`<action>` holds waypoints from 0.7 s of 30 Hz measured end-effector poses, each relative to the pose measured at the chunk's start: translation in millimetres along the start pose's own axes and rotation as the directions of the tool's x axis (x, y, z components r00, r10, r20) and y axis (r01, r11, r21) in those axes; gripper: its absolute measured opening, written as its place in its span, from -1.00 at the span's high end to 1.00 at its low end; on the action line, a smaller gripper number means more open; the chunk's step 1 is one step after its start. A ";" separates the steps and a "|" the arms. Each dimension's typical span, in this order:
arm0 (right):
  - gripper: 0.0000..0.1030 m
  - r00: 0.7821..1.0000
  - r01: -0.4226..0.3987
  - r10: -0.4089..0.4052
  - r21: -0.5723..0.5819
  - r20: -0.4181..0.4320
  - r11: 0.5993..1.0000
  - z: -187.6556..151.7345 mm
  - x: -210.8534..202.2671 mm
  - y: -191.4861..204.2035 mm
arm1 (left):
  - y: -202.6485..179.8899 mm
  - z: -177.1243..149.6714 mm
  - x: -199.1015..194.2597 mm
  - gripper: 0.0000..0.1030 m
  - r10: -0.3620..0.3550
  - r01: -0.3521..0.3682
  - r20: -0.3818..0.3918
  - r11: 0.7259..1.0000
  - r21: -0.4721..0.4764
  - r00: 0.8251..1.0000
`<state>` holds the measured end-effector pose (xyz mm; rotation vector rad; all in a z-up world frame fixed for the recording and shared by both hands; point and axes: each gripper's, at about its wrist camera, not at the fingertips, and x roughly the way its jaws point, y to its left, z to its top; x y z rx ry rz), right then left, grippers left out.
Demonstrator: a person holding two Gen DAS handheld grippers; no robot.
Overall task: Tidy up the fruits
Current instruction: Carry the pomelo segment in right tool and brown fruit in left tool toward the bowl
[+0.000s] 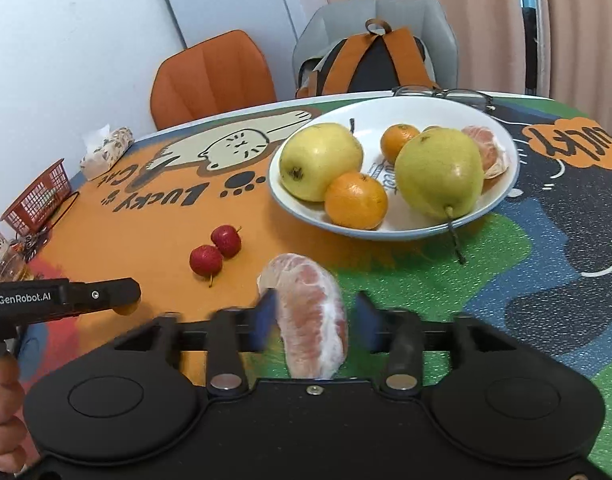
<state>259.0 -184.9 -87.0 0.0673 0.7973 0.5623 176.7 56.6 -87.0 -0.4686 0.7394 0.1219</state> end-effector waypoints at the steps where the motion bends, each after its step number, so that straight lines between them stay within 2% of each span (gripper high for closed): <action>1: -0.27 1.000 0.000 0.000 -0.011 0.005 1.000 -0.3 1.2 1.9 | 1.2 0.1 0.3 0.55 0.002 -0.002 -0.001 1.000 -0.003 1.000; 9: -0.29 0.998 0.067 -0.068 -0.143 -0.003 0.987 -3.3 18.0 20.6 | 7.4 1.5 0.0 0.55 0.013 -0.013 0.001 1.000 -0.017 1.000; 11: -0.19 0.996 0.092 -0.093 -0.193 0.002 0.977 -6.6 19.5 27.3 | 8.4 1.6 0.1 0.55 0.015 -0.015 0.002 1.000 -0.019 1.000; 13: 0.05 0.994 0.110 -0.110 -0.224 0.010 0.968 -8.3 19.7 31.2 | 8.7 1.6 0.5 0.55 0.014 -0.014 0.001 1.000 -0.019 1.000; 21: 0.25 0.997 0.081 -0.082 -0.177 0.002 0.981 -3.5 13.5 25.1 | 5.9 2.2 -1.8 0.55 0.006 -0.006 0.006 1.000 -0.013 1.000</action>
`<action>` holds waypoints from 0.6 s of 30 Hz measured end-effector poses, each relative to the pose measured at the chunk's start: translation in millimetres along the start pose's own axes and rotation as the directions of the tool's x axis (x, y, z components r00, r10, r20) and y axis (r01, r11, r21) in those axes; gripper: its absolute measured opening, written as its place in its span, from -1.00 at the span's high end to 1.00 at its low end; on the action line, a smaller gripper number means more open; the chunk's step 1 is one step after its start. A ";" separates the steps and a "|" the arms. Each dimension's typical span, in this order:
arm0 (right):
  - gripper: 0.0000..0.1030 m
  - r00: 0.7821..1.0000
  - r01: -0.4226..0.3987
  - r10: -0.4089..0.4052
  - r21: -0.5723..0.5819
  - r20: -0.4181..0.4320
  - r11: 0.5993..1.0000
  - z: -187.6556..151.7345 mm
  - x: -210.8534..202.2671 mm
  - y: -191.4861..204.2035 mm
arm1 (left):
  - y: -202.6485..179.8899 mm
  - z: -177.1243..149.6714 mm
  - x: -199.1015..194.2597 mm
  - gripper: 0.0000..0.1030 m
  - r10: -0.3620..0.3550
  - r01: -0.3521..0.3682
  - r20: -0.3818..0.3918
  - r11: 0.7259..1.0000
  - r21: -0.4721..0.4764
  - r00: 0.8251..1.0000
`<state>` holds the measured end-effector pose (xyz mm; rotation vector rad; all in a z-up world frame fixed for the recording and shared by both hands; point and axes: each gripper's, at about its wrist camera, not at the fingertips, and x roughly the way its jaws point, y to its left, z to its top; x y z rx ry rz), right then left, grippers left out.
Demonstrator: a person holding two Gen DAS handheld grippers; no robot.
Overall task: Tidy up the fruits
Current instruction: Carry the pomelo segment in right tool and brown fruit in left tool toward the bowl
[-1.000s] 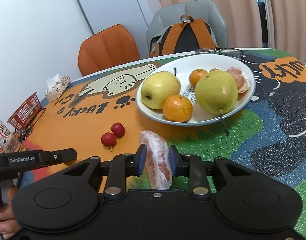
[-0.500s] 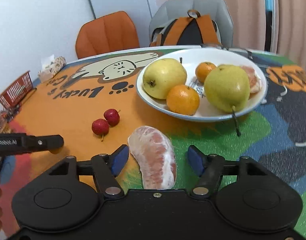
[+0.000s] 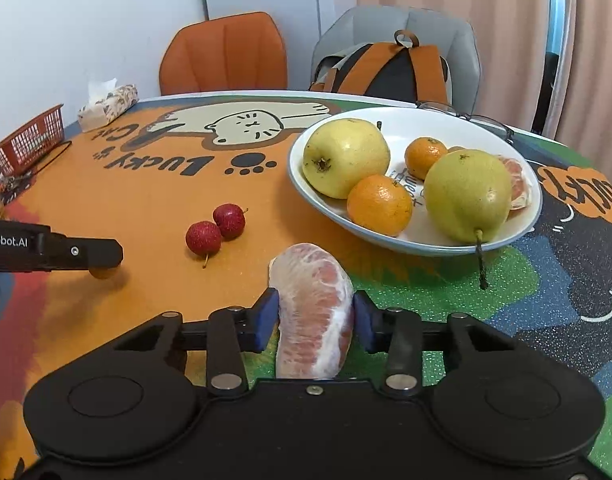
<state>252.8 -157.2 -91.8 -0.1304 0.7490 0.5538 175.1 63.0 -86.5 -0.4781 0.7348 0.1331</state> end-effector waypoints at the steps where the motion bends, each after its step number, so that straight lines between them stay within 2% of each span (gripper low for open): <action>1: 0.37 1.000 0.001 -0.001 0.005 0.008 1.000 0.4 -2.0 -0.8 | -0.3 0.2 -0.6 0.55 0.000 0.000 0.002 1.000 0.001 1.000; 4: 0.47 0.999 -0.020 0.019 0.040 0.029 0.999 5.6 -10.3 -7.2 | -1.6 1.1 -2.0 0.55 0.002 -0.002 0.006 1.000 0.001 1.000; 12: 0.50 0.999 -0.038 0.036 0.059 0.033 0.998 3.7 -13.9 -10.7 | -6.6 0.7 -5.7 0.55 -0.004 0.004 0.012 1.000 0.012 1.000; 18: 0.52 0.995 -0.075 0.068 0.092 0.075 0.993 9.3 -26.8 -14.9 | -10.4 2.0 -8.2 0.55 -0.009 0.009 0.019 1.000 0.021 1.000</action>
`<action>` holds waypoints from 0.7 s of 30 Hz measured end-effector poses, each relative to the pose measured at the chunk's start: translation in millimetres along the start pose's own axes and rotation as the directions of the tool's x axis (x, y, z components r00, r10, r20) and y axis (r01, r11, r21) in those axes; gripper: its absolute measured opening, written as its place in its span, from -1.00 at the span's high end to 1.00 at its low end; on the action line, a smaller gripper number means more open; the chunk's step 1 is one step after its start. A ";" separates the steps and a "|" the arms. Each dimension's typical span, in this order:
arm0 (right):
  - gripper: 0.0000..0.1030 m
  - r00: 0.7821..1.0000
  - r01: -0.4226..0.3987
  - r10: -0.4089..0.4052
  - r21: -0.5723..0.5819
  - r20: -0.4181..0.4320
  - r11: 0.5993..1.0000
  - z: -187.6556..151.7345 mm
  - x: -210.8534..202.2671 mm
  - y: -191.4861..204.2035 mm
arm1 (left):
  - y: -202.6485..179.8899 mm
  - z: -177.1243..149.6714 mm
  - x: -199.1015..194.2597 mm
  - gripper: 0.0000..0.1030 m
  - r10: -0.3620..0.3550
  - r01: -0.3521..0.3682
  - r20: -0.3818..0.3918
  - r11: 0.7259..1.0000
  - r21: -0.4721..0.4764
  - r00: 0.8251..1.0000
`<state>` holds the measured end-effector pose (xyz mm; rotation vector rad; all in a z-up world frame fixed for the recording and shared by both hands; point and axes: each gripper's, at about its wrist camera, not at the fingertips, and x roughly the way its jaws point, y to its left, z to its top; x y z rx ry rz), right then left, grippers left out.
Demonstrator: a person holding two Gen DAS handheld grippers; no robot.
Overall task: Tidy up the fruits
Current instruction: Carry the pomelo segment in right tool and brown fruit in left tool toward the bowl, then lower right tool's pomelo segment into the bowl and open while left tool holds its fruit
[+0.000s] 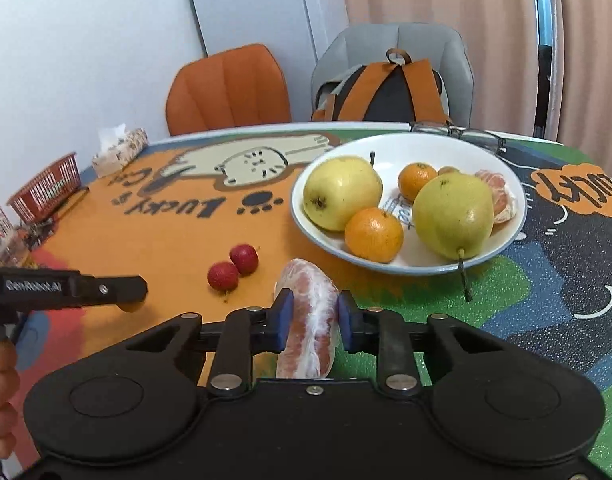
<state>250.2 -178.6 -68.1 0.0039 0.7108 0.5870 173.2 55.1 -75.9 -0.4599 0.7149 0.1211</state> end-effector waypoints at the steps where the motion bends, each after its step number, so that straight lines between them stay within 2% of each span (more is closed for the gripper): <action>1: 0.52 1.000 0.000 0.000 0.002 0.006 1.000 1.3 -2.1 -0.3 | -1.4 0.4 -0.5 0.55 -0.001 0.001 0.001 1.000 0.003 1.000; 11: 0.52 0.998 -0.012 0.010 0.028 0.066 1.000 15.6 -21.4 -8.5 | -21.7 13.9 -1.9 0.55 -0.024 0.024 0.021 0.999 0.038 0.999; 21: 0.53 0.993 0.030 -0.035 0.049 0.112 0.998 36.9 -30.1 -30.4 | -48.0 30.4 7.1 0.55 -0.055 0.052 0.031 0.995 0.080 0.998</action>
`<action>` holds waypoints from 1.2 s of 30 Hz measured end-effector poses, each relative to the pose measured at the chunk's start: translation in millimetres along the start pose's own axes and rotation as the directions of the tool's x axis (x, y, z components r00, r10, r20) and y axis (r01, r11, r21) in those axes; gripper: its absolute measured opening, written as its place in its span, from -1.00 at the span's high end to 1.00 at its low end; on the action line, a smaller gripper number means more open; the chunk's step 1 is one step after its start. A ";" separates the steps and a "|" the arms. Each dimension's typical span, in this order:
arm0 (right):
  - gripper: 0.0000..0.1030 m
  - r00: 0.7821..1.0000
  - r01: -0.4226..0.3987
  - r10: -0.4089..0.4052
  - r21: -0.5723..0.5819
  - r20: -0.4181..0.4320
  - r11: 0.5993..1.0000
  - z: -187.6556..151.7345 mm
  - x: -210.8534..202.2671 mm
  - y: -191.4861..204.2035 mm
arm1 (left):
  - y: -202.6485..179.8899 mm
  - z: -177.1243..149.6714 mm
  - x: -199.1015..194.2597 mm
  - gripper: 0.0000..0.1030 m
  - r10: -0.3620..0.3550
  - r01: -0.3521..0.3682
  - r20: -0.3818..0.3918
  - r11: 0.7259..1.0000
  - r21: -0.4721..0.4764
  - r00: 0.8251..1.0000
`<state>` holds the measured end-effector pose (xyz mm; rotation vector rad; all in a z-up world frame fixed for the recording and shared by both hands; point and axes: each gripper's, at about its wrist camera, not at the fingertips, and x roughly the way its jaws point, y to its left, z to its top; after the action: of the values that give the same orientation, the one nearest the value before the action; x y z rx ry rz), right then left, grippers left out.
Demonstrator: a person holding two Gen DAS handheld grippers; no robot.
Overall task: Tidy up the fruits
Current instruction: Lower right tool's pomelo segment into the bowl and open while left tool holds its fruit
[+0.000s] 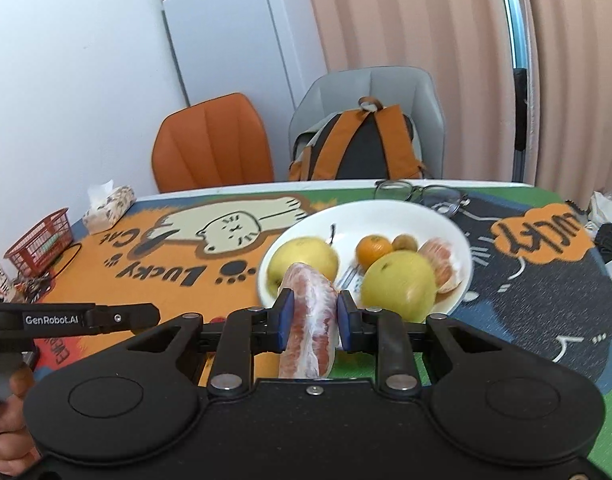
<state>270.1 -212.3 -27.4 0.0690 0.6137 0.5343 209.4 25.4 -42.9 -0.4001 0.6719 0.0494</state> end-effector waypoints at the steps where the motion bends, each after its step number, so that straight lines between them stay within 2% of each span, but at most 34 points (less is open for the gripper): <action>1: 0.53 1.000 0.003 -0.003 0.000 0.003 1.000 2.1 -0.1 -1.4 | -1.9 2.0 1.2 0.55 -0.002 0.002 0.001 1.000 0.003 1.000; 14: 0.55 0.999 0.041 -0.041 0.010 0.023 0.999 36.2 15.0 -21.5 | -20.7 30.0 21.3 0.55 -0.028 0.028 0.005 0.999 0.027 1.000; 28: 0.55 1.000 -0.003 0.003 0.006 -0.002 1.000 67.0 61.1 -23.2 | -20.6 54.0 53.3 0.55 -0.005 0.005 -0.011 1.000 0.028 1.000; 29: 0.52 1.000 -0.012 0.012 0.018 -0.024 1.000 70.5 67.1 -24.4 | -20.9 55.9 55.4 0.55 -0.003 0.003 -0.011 1.000 0.029 1.000; 30: 0.42 0.999 -0.022 0.023 0.028 -0.031 0.999 73.7 70.0 -25.8 | -21.3 57.6 57.2 0.55 0.000 0.000 -0.011 1.000 0.030 1.000; 31: 0.10 0.999 -0.029 0.030 0.034 -0.031 0.999 77.5 71.7 -26.6 | -21.5 59.3 58.7 0.55 0.003 -0.002 -0.011 1.000 0.031 1.000; 33: -0.27 0.999 -0.028 0.029 0.039 -0.019 0.999 84.6 71.4 -27.2 | -23.6 62.4 60.7 0.55 0.007 -0.007 -0.009 0.999 0.034 1.000; 36: -0.26 0.999 -0.042 0.043 0.046 -0.011 0.998 89.2 68.3 -29.7 | -27.2 66.6 63.9 0.55 0.011 -0.010 -0.008 0.999 0.042 1.000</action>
<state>381.0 -195.7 3.1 0.1225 0.6377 0.5620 303.9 20.1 -25.6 -0.3565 0.6823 0.0437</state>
